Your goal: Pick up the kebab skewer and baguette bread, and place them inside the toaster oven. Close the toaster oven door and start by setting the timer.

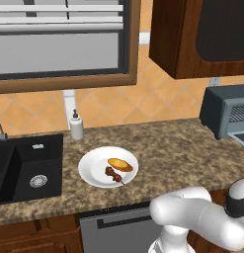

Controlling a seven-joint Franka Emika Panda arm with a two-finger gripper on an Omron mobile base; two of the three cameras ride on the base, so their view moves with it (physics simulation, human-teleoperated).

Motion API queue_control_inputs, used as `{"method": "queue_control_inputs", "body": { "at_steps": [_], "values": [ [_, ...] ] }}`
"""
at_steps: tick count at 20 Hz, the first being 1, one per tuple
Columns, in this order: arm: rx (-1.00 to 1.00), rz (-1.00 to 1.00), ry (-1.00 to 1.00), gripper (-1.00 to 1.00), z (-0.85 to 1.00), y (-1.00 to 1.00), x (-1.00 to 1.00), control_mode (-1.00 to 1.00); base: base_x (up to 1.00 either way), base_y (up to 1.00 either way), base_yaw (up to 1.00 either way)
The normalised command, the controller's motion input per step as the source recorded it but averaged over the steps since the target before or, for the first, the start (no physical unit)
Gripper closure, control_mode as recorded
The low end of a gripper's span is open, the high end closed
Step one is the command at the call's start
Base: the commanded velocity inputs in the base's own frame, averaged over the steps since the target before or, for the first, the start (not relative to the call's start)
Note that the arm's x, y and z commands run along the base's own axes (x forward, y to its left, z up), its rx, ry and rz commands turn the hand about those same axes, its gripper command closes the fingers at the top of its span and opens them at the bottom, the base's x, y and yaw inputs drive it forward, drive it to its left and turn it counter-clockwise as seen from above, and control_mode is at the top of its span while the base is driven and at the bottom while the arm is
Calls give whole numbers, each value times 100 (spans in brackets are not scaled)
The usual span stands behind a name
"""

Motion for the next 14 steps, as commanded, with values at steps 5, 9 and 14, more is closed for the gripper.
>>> {"method": "queue_control_inputs", "body": {
  "at_steps": [5,9,14],
  "values": [
    [0,2,-3,-100,-11,-40,41,-100,0,0,0],
    [0,0,-5,-100,-34,-6,54,-100,0,0,0],
    [15,-4,-34,-100,-51,-4,11,-100,0,0,0]
  ]
}}
